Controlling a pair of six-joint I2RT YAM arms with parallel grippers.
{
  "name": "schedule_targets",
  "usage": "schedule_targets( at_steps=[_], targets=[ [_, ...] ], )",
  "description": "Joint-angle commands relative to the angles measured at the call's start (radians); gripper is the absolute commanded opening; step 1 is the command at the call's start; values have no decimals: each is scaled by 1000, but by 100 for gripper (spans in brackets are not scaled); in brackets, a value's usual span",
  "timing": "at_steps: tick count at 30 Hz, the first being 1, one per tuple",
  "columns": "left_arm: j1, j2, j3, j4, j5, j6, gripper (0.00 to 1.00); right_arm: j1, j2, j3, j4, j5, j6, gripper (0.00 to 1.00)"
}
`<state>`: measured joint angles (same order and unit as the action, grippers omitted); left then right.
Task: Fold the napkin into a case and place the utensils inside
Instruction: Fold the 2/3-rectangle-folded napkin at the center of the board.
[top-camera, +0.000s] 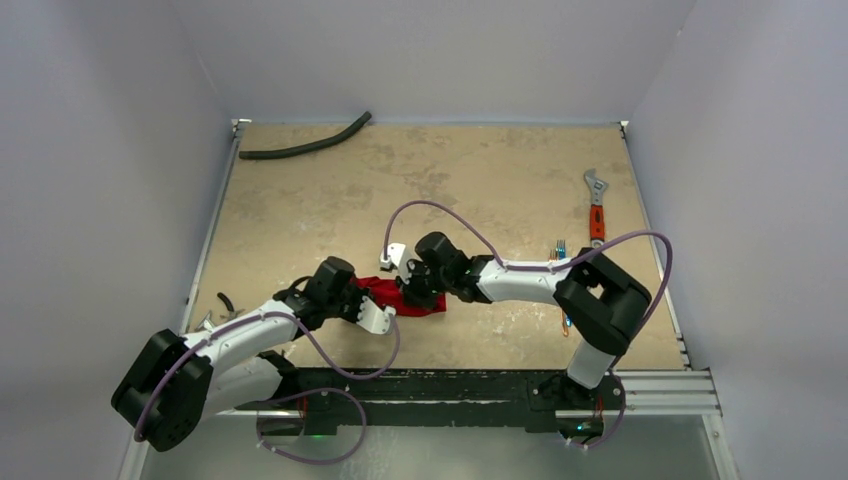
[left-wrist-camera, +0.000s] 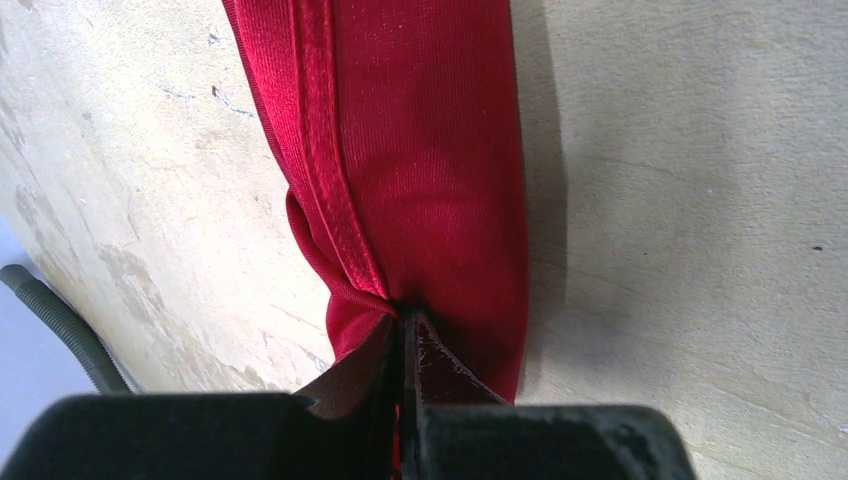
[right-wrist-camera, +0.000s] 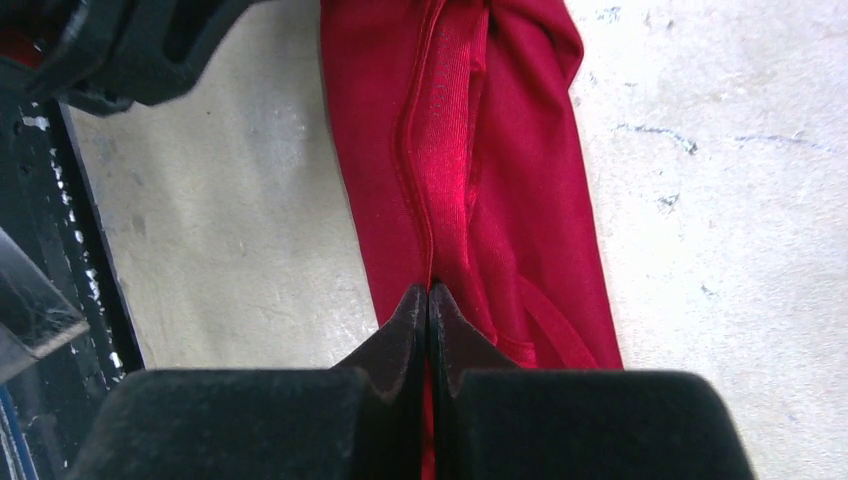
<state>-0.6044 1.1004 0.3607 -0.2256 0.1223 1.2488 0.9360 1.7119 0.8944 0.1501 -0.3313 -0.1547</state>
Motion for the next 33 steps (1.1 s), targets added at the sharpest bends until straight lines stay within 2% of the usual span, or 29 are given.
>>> schedule_targets(
  at_steps=[1,8,16,27,33],
  targets=[
    [1,22,-56,-174,16,-54,0,2,-19,60,-38,0,-31,0],
    [1,19,-63,-169,15,-28,0,-11,49,153,-146,-75,-95,0],
    [0,10,-55,-175,-1,-27,0,-113,183,294,-307,-165,-151,0],
    [2,-12,-30,-211,-1,-24,2,-153,307,363,-391,-217,-189,0],
    [2,18,-29,-176,1,7,3,-155,306,356,-356,-258,-167,14]
  ],
)
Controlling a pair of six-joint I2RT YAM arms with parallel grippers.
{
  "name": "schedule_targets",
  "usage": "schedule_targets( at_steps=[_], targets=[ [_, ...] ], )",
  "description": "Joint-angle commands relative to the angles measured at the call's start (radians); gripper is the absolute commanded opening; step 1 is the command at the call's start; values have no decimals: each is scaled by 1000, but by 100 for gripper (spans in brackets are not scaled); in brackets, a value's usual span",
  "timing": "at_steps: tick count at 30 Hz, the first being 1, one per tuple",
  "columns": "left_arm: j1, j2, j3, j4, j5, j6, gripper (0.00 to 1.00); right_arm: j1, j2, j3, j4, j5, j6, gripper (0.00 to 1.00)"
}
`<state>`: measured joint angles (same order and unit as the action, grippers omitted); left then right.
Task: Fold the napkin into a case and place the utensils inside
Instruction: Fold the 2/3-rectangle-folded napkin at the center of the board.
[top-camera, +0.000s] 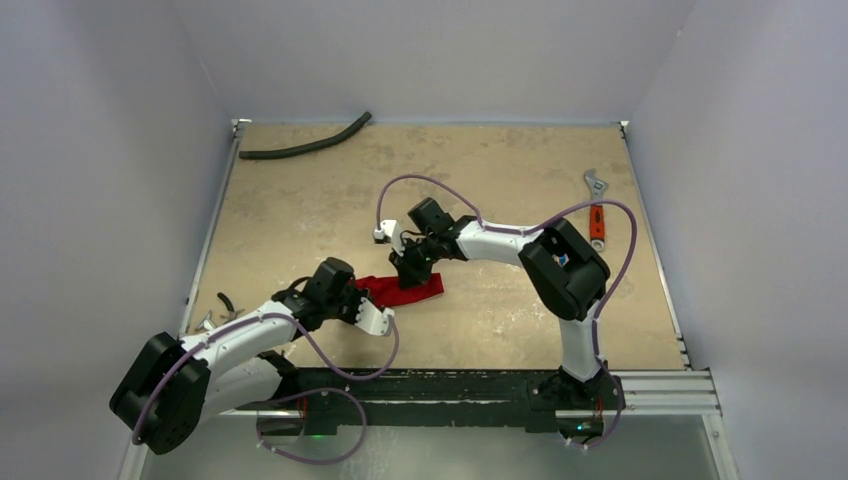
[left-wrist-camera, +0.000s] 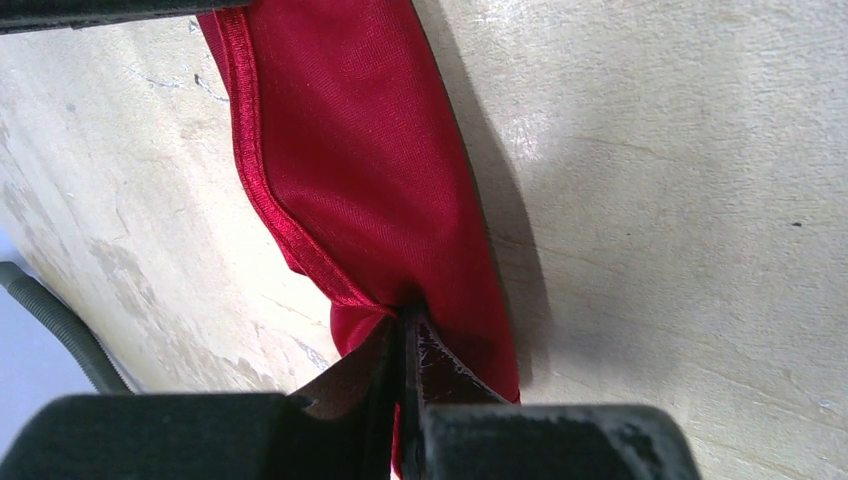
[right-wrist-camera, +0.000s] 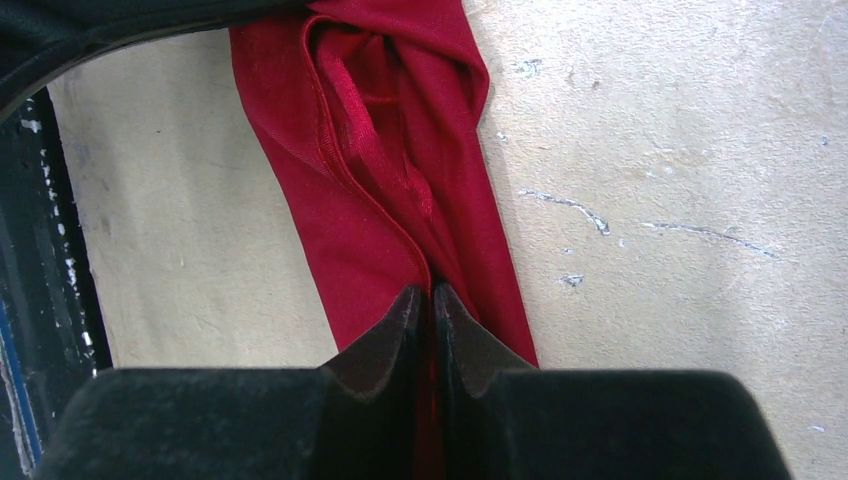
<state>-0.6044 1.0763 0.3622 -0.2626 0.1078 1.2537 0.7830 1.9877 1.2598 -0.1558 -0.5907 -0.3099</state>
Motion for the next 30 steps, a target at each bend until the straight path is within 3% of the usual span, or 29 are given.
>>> schedule_targets(
  at_steps=[1,9,15,23,30],
  targets=[
    [2,43,-25,-143,10,5,4,-2,29,-14,-38,0,-6,15],
    [7,29,132,-273,81,-115,32,-6,55,-31,-36,-12,-10,10],
    [12,31,243,-381,184,-112,34,-8,51,-34,-35,-24,-15,8],
    [15,36,283,-379,185,-107,34,-7,46,-30,-45,-33,-27,6],
    [14,71,311,-161,207,-270,32,-7,42,-43,-35,-41,-22,5]
  ],
)
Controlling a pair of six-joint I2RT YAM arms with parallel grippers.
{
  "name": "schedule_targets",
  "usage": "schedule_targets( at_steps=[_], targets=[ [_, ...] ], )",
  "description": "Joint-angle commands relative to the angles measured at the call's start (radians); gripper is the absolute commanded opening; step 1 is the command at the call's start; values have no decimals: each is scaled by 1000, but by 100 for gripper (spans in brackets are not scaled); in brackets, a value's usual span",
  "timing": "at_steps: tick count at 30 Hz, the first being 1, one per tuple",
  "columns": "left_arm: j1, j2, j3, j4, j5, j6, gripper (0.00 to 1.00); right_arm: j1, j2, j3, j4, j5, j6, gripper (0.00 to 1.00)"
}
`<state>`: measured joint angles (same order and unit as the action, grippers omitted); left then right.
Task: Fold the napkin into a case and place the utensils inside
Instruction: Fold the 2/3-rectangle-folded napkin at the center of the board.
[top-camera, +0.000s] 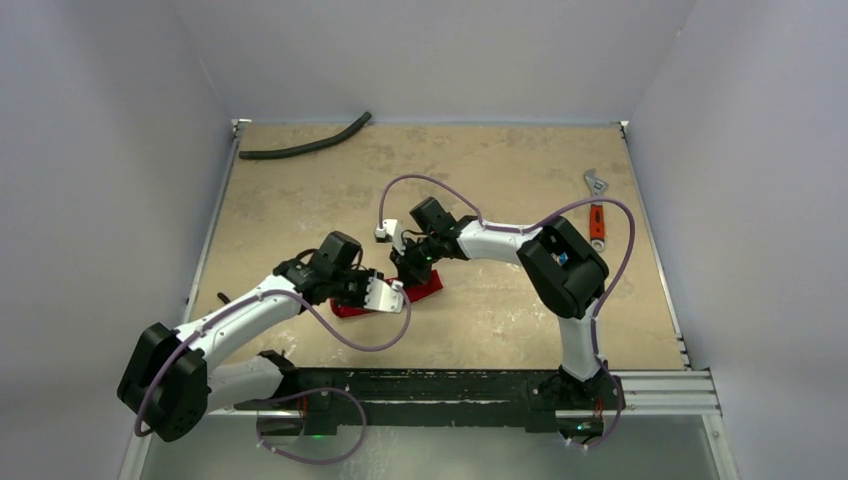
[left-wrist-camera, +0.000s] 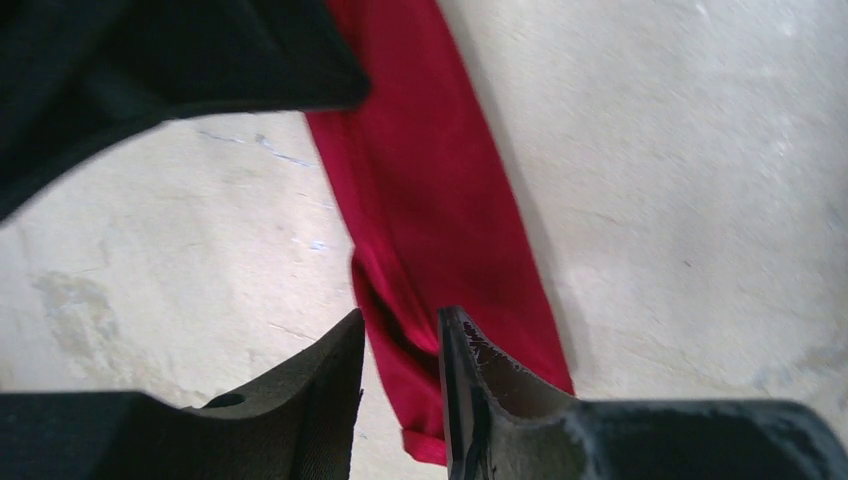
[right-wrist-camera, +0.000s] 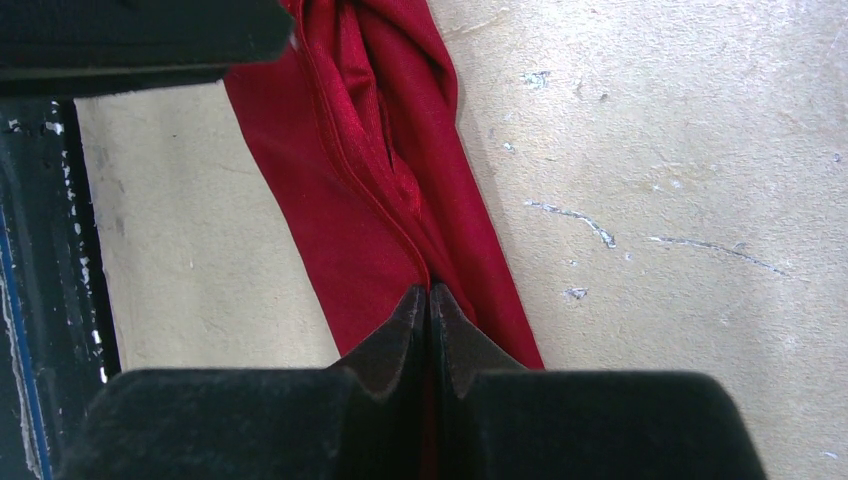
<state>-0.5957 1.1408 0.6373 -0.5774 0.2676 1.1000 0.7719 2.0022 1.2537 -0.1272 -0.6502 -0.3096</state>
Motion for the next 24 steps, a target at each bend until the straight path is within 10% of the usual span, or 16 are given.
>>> schedule_targets(
  at_steps=[1,24],
  targets=[
    [5,7,28,182,59,-121,31,5,27,-37,-61,17,-20,5],
    [-13,66,-181,508,-13,2,24,5,29,-51,-57,-33,-9,2]
  ],
)
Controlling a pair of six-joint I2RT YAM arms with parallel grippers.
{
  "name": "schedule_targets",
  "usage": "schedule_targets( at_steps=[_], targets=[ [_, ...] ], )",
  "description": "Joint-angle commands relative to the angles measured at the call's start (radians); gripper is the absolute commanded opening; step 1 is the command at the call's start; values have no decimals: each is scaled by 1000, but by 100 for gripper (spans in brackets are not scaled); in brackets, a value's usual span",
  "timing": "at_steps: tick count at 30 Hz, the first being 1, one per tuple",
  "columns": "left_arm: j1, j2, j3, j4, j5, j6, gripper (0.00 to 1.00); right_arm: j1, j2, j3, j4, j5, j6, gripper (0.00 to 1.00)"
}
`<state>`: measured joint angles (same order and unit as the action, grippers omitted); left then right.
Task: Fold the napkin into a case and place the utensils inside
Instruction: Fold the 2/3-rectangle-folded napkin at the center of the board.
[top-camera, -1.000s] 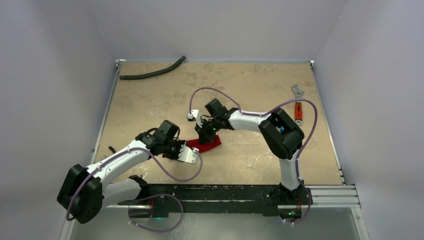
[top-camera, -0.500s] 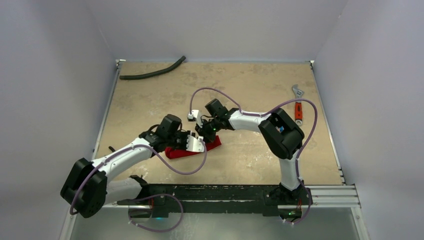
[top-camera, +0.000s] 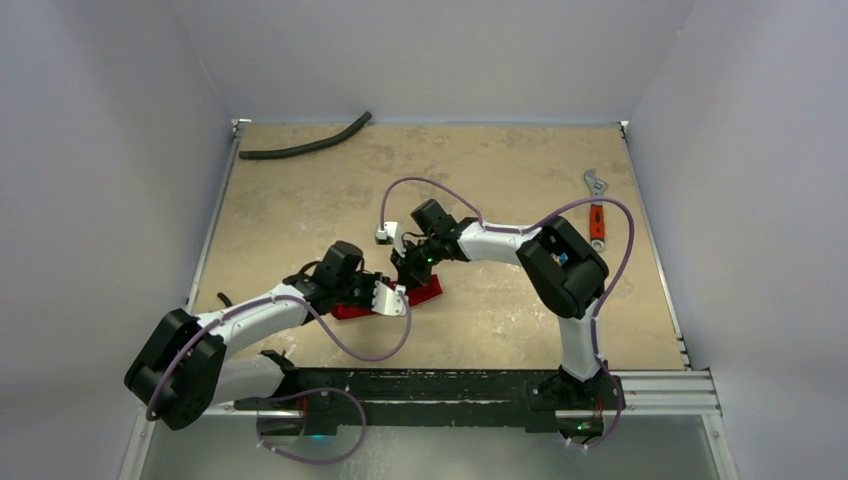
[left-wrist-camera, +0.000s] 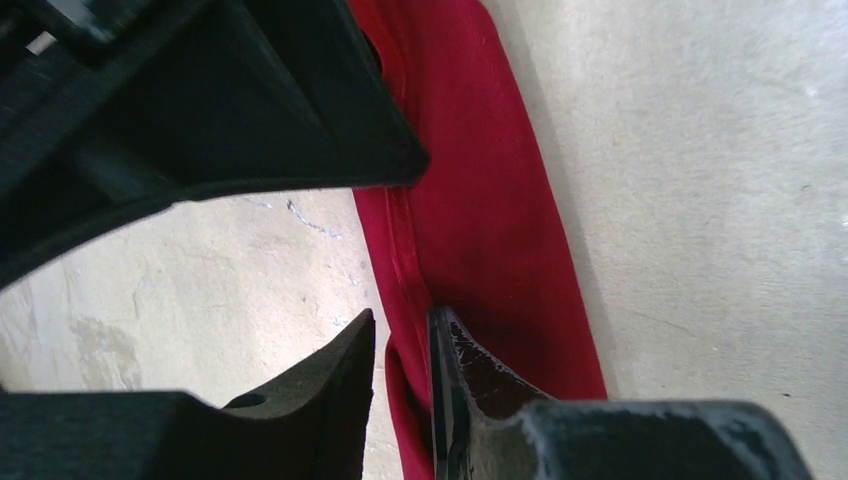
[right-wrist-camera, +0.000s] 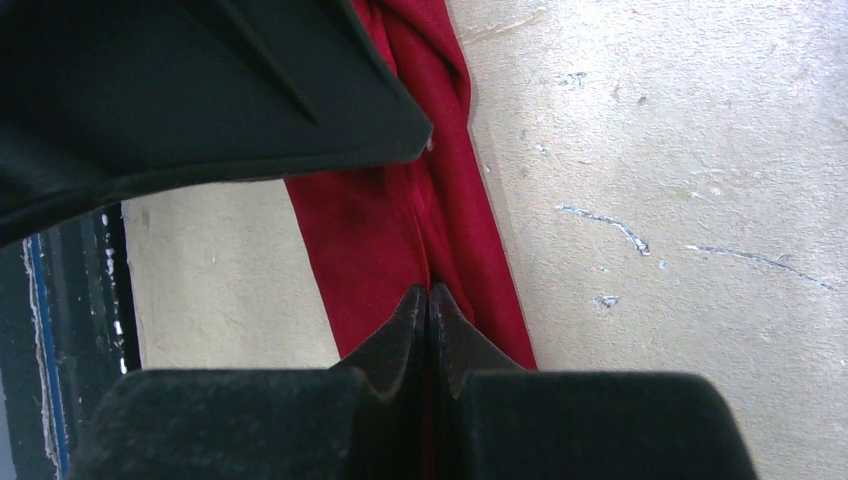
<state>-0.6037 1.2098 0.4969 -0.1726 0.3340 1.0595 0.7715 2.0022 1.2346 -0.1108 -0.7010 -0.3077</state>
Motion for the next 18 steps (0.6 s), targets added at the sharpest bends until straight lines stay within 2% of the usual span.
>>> schedule_targets(
  at_steps=[1,7,11,14,18],
  targets=[
    [-4,9,-48,110,-109,49,24,5,29,-32,-75,18,-11,1],
    [-5,-11,-81,155,-202,40,22,4,29,-38,-70,12,-5,1],
    [-6,-31,-10,112,-221,-15,22,5,29,-43,-70,11,-5,1],
    [-5,-61,58,29,-158,-65,22,4,27,-44,-72,13,-4,1],
    [-5,-107,133,-70,14,-129,24,5,27,-37,-76,8,0,0]
  ],
)
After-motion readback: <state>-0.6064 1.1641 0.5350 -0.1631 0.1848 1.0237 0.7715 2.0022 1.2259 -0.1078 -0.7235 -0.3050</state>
